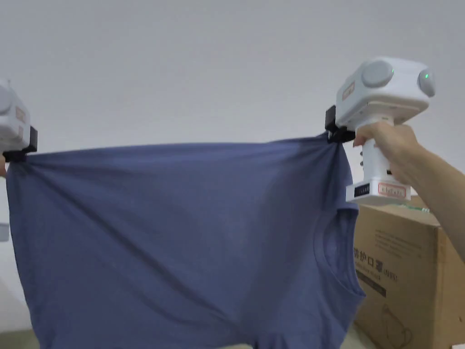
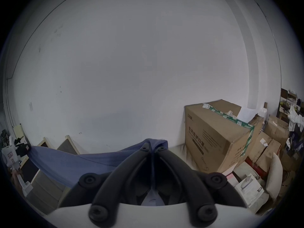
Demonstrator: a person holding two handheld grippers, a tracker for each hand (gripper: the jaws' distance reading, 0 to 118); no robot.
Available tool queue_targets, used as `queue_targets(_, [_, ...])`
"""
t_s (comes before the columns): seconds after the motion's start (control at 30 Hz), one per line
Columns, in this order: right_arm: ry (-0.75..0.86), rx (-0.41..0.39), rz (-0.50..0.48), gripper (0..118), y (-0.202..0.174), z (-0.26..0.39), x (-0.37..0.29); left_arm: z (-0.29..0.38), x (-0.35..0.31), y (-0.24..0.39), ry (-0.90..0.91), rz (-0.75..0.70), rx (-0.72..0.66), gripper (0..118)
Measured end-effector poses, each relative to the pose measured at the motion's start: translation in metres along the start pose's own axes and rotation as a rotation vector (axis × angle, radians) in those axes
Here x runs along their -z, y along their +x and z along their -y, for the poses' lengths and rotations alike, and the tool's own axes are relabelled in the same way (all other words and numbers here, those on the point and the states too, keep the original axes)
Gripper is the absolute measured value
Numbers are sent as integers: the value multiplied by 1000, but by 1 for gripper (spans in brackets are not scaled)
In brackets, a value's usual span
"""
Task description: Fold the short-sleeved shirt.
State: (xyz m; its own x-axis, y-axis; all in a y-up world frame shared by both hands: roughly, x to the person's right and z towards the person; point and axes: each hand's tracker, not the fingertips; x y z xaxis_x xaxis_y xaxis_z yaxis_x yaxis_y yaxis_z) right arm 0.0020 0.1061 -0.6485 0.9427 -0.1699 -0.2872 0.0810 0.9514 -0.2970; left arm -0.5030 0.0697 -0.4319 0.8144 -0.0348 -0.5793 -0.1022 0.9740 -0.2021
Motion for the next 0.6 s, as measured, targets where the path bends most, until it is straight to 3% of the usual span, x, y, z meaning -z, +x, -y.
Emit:
queue_targets(0.07, [-15, -11, 0, 1, -3, 12, 5, 13, 9, 5, -9, -29, 55, 2])
queue_targets(0.23, [-151, -48, 26, 1, 3, 88, 50, 88, 52, 9, -102, -7, 20, 2])
queue_targets(0.43, [-430, -24, 68, 1, 26, 242, 138, 242, 125, 31, -324, -41, 132, 1])
queue_targets(0.6, [-646, -89, 88, 1, 35, 379, 190, 366, 162, 39, -497, -9, 147, 1])
